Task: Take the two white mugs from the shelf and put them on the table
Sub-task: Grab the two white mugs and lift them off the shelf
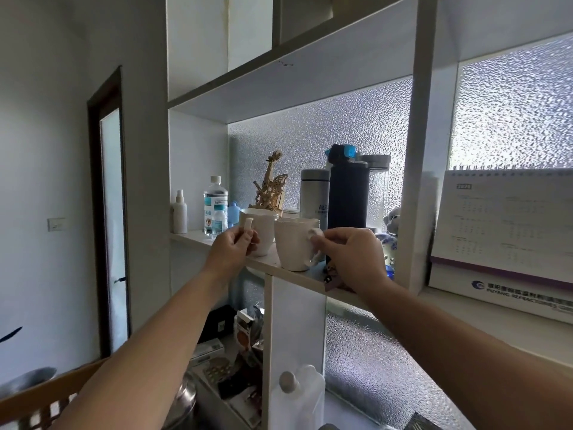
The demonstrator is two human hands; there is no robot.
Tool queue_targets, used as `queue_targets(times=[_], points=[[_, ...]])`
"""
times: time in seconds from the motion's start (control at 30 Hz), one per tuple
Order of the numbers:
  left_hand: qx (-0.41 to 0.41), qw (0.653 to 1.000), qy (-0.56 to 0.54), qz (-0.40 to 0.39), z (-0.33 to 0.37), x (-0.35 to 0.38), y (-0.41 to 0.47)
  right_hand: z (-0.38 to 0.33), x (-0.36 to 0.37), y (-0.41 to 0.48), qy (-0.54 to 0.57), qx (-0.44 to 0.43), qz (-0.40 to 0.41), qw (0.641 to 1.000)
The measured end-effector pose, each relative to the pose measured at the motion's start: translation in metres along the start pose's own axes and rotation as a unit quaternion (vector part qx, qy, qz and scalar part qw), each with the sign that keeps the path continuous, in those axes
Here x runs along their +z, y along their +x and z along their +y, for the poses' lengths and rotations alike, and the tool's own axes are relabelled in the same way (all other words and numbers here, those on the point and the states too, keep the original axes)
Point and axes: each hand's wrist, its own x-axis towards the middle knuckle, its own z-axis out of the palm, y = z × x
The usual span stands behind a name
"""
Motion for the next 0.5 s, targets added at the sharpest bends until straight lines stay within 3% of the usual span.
queue_targets(times=[0.2,0.3,0.5], points=[[0.025,0.999,0.023,0.005,0.007,-0.016,-0.009,-0.006,0.000,0.000,0.004,0.009,-0.001,1.000],[0.029,0.999,0.042,0.007,0.008,-0.027,-0.017,-0.011,-0.002,-0.001,0.059,0.046,-0.022,0.997],[0.032,0.998,0.050,0.038,0.020,-0.043,-0.032,-0.022,-0.004,-0.008,0.014,-0.034,0.007,0.999]])
